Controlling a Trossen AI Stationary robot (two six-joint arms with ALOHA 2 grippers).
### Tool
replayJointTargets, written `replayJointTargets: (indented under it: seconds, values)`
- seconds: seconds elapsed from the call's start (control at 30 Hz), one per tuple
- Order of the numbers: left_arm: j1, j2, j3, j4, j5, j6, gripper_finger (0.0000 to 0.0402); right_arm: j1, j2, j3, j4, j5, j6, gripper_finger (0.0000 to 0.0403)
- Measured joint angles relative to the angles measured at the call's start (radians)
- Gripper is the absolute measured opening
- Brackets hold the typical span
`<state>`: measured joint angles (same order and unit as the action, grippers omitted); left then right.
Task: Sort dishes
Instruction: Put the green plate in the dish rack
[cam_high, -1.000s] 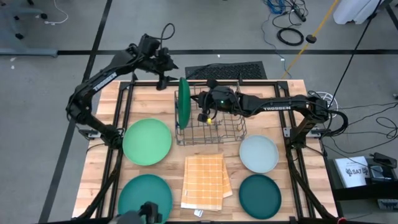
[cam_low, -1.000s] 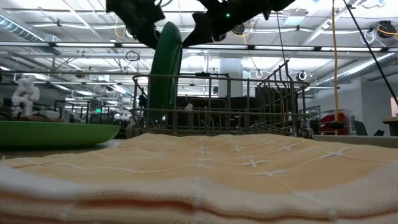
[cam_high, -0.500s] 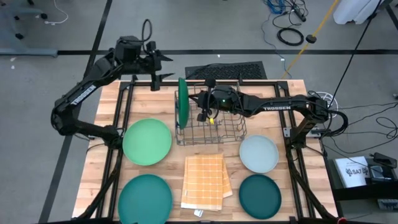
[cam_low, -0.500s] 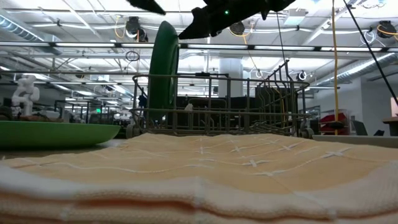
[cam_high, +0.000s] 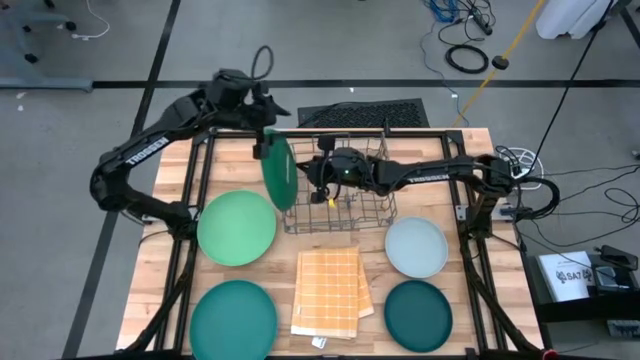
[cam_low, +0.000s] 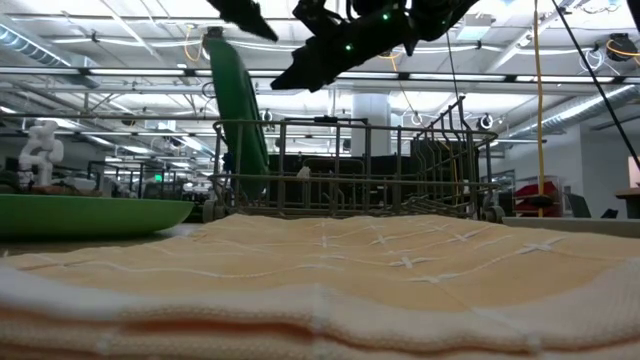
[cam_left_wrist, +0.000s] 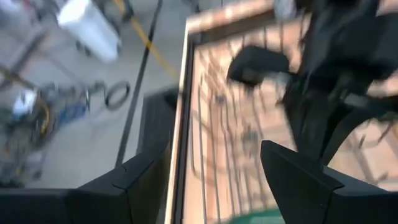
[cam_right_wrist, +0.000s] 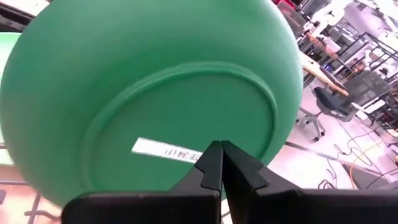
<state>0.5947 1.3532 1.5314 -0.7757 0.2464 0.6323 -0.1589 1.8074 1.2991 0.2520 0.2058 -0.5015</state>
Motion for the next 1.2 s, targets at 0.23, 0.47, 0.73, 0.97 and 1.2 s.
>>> replayJointTargets:
  seconds: [0.23, 0.47, 0.73, 0.97, 1.2]
  values:
    - [-0.002, 0.041, 0.000, -0.077, -0.072, 0.000, 0.0262, -0.001, 0.001, 0.000, -0.001, 0.001, 0.015, 0.0000]
    - [-0.009, 0.008, 0.000, 0.020, -0.074, 0.001, 0.0262, -0.001, 0.001, 0.000, 0.007, 0.002, 0.013, 0.0000]
    - [-0.009, -0.074, 0.000, -0.017, -0.120, -0.025, 0.0262, -0.001, -0.016, 0.000, -0.001, 0.011, -0.009, 0.0000]
    - [-0.009, -0.114, 0.001, -0.163, -0.142, -0.105, 0.0262, -0.001, -0.080, 0.000, -0.002, 0.010, -0.024, 0.0000]
    - [-0.013, -0.132, 0.001, -0.361, -0.171, -0.066, 0.0262, -0.001, -0.119, 0.000, -0.047, 0.006, -0.034, 0.0000]
